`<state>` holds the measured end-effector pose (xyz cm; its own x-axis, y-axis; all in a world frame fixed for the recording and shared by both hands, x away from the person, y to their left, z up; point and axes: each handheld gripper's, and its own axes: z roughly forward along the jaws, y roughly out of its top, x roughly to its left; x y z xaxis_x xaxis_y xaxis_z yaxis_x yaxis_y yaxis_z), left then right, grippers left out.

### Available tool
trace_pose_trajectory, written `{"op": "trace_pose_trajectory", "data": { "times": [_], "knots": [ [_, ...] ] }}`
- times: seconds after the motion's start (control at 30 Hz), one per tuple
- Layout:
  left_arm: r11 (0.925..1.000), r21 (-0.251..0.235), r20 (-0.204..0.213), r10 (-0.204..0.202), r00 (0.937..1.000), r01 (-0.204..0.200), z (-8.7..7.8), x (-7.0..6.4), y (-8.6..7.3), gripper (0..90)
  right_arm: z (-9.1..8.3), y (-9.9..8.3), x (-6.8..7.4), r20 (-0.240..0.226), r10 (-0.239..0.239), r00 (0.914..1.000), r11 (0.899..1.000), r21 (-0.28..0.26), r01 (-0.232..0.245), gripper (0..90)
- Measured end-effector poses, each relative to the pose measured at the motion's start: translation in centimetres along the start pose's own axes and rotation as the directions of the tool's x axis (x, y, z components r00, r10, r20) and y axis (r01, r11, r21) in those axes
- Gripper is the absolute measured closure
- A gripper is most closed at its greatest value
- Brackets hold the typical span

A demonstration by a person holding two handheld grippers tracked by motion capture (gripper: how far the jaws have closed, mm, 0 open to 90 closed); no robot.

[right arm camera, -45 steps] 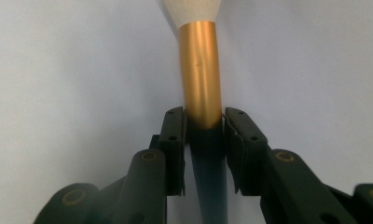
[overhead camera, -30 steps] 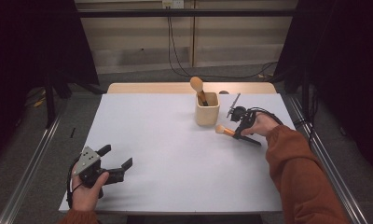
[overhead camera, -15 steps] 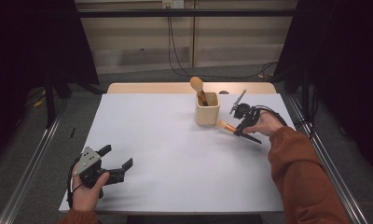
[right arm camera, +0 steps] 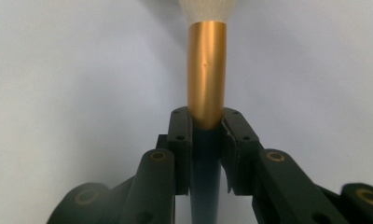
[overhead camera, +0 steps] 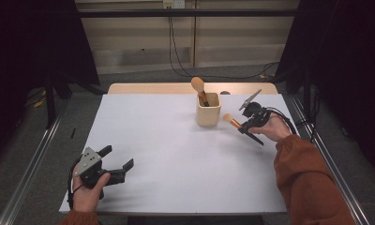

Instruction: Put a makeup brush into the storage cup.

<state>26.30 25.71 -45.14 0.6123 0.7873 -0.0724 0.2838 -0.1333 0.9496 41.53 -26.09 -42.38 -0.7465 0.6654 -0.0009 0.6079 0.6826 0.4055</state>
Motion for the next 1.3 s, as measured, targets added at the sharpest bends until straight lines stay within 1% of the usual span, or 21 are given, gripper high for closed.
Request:
{"op": "trace_pose_trajectory", "data": {
  "times": [0.07, 0.2, 0.33, 0.37, 0.4, 0.47, 0.5, 0.57, 0.6, 0.63, 0.73, 0.77, 0.87, 0.9, 1.03, 1.1, 1.13, 1.2, 1.23, 1.27, 1.3],
  "knots": [
    [1.0, 0.0, -0.003, -0.002, 1.0, 0.002, 0.0, 0.0, 0.0, 2.9, -0.4, -0.2, 0.0, 0.015, 0.042, 0.999, 0.998, -0.041, -0.041, 75.1],
    [1.0, 0.001, -0.004, 0.0, 1.0, 0.0, 0.0, 0.1, 0.0, 3.0, -0.8, -0.6, -0.2, 0.026, 0.091, 0.9955, 0.991, -0.1, -0.088, 75.1],
    [1.0, 0.001, -0.004, 0.0, 1.0, 0.0, 0.0, 0.0, 0.0, 3.0, -1.1, -1.0, -0.2, 0.025, 0.123, 0.9921, 0.981, -0.152, -0.118, 75.1],
    [1.0, 0.001, -0.005, 0.001, 1.0, -0.001, 0.0, 0.0, 0.0, 3.0, -1.2, -1.0, -0.2, 0.023, 0.132, 0.991, 0.979, -0.157, -0.127, 75.1],
    [1.0, 0.003, -0.005, 0.001, 1.0, -0.001, 0.0, 0.1, 0.0, 3.0, -1.2, -1.0, -0.2, 0.025, 0.133, 0.9908, 0.977, -0.17, -0.127, 75.1],
    [1.0, 0.001, -0.003, 0.001, 1.0, -0.001, 0.0, 0.1, 0.0, 3.0, -1.2, -1.1, -0.1, 0.026, 0.151, 0.9882, 0.971, -0.192, -0.143, 75.1],
    [1.0, 0.001, -0.003, 0.001, 1.0, -0.001, 0.0, 0.1, 0.0, 3.0, -1.2, -1.2, 0.0, 0.033, 0.161, 0.9864, 0.966, -0.211, -0.151, 75.1],
    [1.0, 0.001, -0.002, 0.0, 1.0, 0.0, 0.0, 0.1, 0.0, 2.9, -1.3, -1.5, 0.0, 0.03, 0.182, 0.9827, 0.954, -0.245, -0.17, 75.1],
    [1.0, 0.001, -0.003, 0.001, 1.0, -0.001, 0.0, 0.1, 0.0, 2.9, -1.3, -1.6, 0.0, 0.026, 0.185, 0.9824, 0.949, -0.264, -0.172, 75.1],
    [1.0, 0.001, -0.003, -0.001, 1.0, 0.001, 0.0, 0.1, 0.0, 3.0, -1.5, -1.6, 0.0, 0.021, 0.194, 0.9807, 0.941, -0.288, -0.18, 75.1],
    [1.0, 0.001, -0.004, -0.001, 1.0, 0.001, 0.0, 0.1, 0.0, 3.0, -1.9, -1.6, 0.2, 0.035, 0.206, 0.978, 0.924, -0.336, -0.182, 75.1],
    [1.0, 0.001, -0.003, 0.001, 1.0, -0.001, 0.0, 0.1, 0.0, 3.0, -2.0, -1.6, 0.2, 0.038, 0.216, 0.9756, 0.918, -0.35, -0.19, 75.1],
    [1.0, 0.002, -0.006, -0.007, 1.0, 0.007, 0.0, 0.2, 0.0, 3.1, -2.2, -1.7, 0.2, 0.024, 0.232, 0.9725, 0.896, -0.395, -0.204, 75.1],
    [1.0, 0.001, -0.006, -0.008, 0.9999, 0.008, -0.1, 0.2, 0.0, 3.1, -2.2, -1.8, 0.2, 0.024, 0.228, 0.9734, 0.895, -0.4, -0.199, 75.1],
    [1.0, 0.002, -0.005, -0.003, 1.0, 0.003, 0.0, 0.1, 0.0, 3.1, -2.1, -2.1, 0.4, 0.019, 0.234, 0.972, 0.876, -0.437, -0.203, 75.0],
    [1.0, 0.001, -0.004, -0.002, 1.0, 0.002, 0.0, 0.1, 0.0, 3.1, -2.0, -2.4, 0.4, 0.007, 0.241, 0.9704, 0.859, -0.466, -0.21, 75.1],
    [1.0, 0.002, -0.005, -0.002, 1.0, 0.002, 0.0, 0.1, 0.0, 3.1, -2.0, -2.5, 0.4, 0.004, 0.242, 0.9704, 0.855, -0.474, -0.211, 75.1],
    [1.0, 0.001, -0.006, -0.004, 1.0, 0.004, 0.0, 0.1, 0.0, 3.1, -2.1, -2.6, 0.4, 0.0, 0.247, 0.9689, 0.841, -0.496, -0.215, 75.1],
    [1.0, 0.003, -0.005, -0.004, 1.0, 0.004, 0.0, 0.1, 0.0, 3.1, -2.2, -2.6, 0.4, -0.007, 0.252, 0.9676, 0.832, -0.51, -0.22, 75.1],
    [1.0, 0.004, -0.001, 0.001, 1.0, -0.001, 0.0, 0.1, 0.0, 3.1, -2.2, -2.6, 0.4, -0.004, 0.253, 0.9673, 0.829, -0.515, -0.219, 75.1],
    [1.0, 0.003, -0.001, -0.001, 1.0, 0.001, 0.0, 0.0, 0.0, 3.1, -2.2, -2.6, 0.4, -0.001, 0.258, 0.9662, 0.824, -0.522, -0.22, 75.0]
  ]
}}
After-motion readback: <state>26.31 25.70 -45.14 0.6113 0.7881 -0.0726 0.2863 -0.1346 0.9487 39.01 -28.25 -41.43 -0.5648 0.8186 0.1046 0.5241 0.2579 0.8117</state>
